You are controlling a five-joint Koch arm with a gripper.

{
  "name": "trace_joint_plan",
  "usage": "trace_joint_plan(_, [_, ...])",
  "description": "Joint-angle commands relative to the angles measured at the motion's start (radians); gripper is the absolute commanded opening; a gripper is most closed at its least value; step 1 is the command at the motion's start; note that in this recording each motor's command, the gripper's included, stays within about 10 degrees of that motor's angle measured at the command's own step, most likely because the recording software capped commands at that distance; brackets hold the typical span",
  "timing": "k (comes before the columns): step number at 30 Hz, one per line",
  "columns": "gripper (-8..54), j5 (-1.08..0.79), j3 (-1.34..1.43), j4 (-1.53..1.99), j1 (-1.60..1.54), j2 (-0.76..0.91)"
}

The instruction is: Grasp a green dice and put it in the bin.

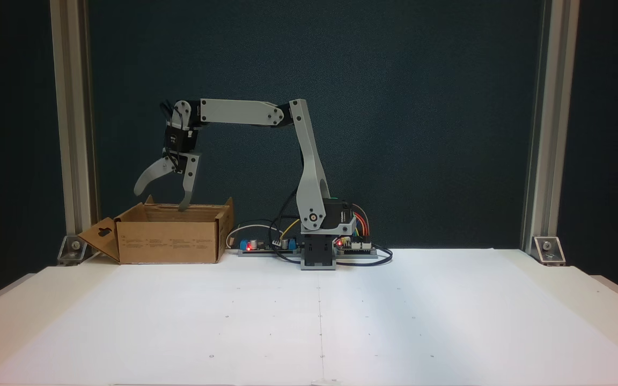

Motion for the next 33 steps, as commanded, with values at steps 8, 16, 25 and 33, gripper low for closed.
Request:
trace_joint_plan(8, [43.9, 0.172, -0.020, -0.029, -0.225, 0.270])
trace_joint_plan(16, [43.9, 0.247, -0.020, -0.028, -0.632, 0.380])
trace_joint_plan(25, [44.0, 0.390, -0.020, -0.025, -1.157, 0.436])
trace_joint_plan(33, [44.1, 0.476, -0.020, -0.037, -1.631, 0.440])
